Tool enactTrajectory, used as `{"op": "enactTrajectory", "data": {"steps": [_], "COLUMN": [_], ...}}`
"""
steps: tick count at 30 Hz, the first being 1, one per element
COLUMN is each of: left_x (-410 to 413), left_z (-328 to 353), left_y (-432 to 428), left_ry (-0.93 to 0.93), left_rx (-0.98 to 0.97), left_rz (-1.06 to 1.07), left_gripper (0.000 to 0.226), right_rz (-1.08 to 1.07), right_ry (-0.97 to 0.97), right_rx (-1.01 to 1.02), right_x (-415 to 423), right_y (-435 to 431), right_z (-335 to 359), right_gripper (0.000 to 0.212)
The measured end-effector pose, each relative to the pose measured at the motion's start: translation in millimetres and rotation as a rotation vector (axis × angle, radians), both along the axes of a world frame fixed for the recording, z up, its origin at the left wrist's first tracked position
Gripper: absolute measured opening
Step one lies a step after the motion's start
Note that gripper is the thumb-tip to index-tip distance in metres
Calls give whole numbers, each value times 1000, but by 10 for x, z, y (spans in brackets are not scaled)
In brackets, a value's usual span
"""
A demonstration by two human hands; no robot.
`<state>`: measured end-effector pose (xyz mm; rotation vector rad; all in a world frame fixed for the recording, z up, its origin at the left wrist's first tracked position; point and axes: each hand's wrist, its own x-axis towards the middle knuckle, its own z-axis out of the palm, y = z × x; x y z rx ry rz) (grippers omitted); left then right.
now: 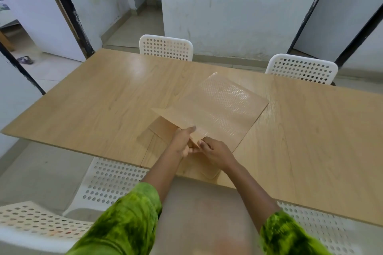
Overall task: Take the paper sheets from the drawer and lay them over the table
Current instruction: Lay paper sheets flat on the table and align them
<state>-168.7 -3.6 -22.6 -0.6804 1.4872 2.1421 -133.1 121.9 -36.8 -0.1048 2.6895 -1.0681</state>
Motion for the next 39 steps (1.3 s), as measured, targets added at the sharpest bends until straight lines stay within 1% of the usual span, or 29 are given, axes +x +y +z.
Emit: {"op": "enactTrajectory", "data": {"steps": [1,2,3,5,8,12,14,15,17,19,20,22,23,24,26,28,30,32,35,36,38,39], "left_x": [-4,-13,2,58,147,334,821,852,908,1195,1195,1168,1163,1137,1138,1165,1278,1425,1550,1582,1640,1655], "left_z": [14,1,-2,41,154,370,644,663,711,843,848,876,896,904,941,968,957,987,1074,1101,1137,1142], "left_y": [31,57,58,17,-189,-532,-532,-584,-670,-631,-679,-713,-731,-759,-772,-769,-727,-580,-290,-155,159,335], "left_ry": [-1,3,36,110,207,330,408,416,454,488,507,536,548,560,568,565,557,557,578,596,609,606], "left_rx": [-64,-104,-111,-46,12,82,137,148,116,105,111,119,121,121,123,130,125,140,140,136,133,118], "left_rz": [27,62,94,110,92,33,-84,-119,-191,-367,-391,-382,-388,-393,-404,-415,-458,-521,-575,-603,-622,-623], "left_gripper": [16,15,20,22,22,17,19,23,38,50,51,54,55,55,55,54,52,53,55,50,29,26], "right_rz": [-38,-92,-149,-240,-265,-258,-327,-339,-391,-537,-585,-700,-750,-811,-892,-938,-997,-1057,-1106,-1125,-1142,-1140], "right_ry": [-20,-38,-47,-34,9,-8,-17,-46,-111,-150,-177,-226,-246,-253,-221,-172,-157,-174,-210,-204,-191,-176], "right_rx": [-87,-182,-265,-355,-326,-135,-80,-38,37,58,61,9,-59,-110,-127,-117,-149,-239,-358,-387,-429,-439], "right_x": [5,-3,-21,-79,-168,-249,246,270,323,844,864,882,871,883,918,1012,1352,1771,2199,2309,2506,2623], "right_y": [21,57,108,261,519,895,1216,1307,1512,1788,1865,2020,2043,2039,2087,2196,2318,2543,2893,3047,3352,3471], "right_z": [31,74,119,246,470,747,964,989,953,972,943,900,895,915,935,982,1060,1082,1080,1060,1040,1061], "right_gripper": [33,34,33,30,28,30,31,31,33,36,39,42,41,36,17,17,19,13,15,12,15,11]}}
